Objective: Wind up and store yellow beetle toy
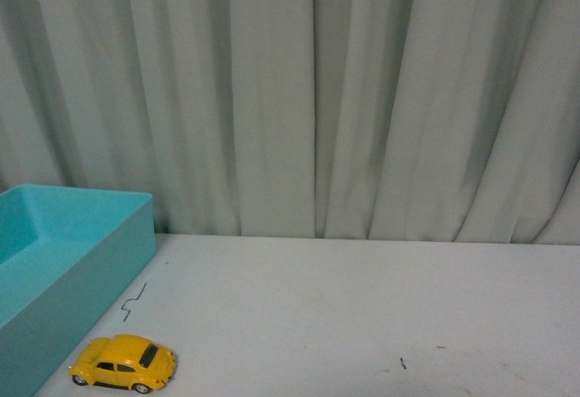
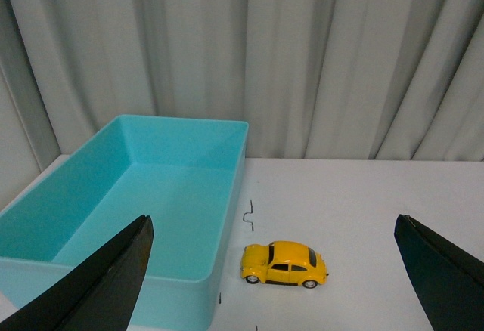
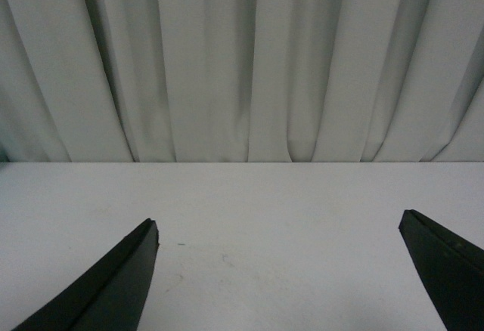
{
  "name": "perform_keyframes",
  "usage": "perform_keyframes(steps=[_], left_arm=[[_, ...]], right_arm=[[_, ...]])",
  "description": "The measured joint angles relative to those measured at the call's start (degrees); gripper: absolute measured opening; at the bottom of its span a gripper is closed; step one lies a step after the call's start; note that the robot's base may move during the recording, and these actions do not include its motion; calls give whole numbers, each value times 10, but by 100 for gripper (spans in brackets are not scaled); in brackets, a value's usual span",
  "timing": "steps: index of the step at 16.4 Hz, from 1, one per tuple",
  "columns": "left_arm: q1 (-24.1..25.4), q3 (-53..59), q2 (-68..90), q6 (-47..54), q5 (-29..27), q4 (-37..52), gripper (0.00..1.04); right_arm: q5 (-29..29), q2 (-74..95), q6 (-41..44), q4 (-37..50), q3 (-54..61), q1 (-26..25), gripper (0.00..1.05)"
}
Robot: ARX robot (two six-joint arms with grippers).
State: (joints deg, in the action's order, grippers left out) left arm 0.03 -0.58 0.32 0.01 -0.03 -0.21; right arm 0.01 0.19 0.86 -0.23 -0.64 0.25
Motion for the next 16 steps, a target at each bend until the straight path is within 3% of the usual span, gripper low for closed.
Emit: perform_keyframes(steps=[1, 2, 3, 4, 6, 9, 12, 15, 16], left_arm=[[0, 0, 0, 0, 0, 0, 98], [0, 0, 0, 0, 0, 0, 98], [-31, -43, 51, -61, -78, -116, 98], [-42, -101, 151, -138, -144, -174, 98], [-5, -181, 271, -209, -178, -78, 98], [28, -259, 478, -164, -112, 86, 98], [-2, -369, 674, -71, -82, 160, 98], [-65, -483, 789, 86, 21, 128, 98], [-92, -517, 838, 234, 65, 54, 98]], right_arm=[[0, 0, 0, 0, 0, 0, 100], [0, 0, 0, 0, 0, 0, 97], [1, 0, 0, 0, 0, 0, 98], [0, 0, 0, 0, 0, 0, 98], [0, 0, 0, 0, 0, 0, 98], [0, 0, 0, 0, 0, 0, 98], [0, 0, 0, 0, 0, 0, 98], [0, 0, 0, 0, 0, 0, 98], [0, 0, 0, 0, 0, 0, 98]])
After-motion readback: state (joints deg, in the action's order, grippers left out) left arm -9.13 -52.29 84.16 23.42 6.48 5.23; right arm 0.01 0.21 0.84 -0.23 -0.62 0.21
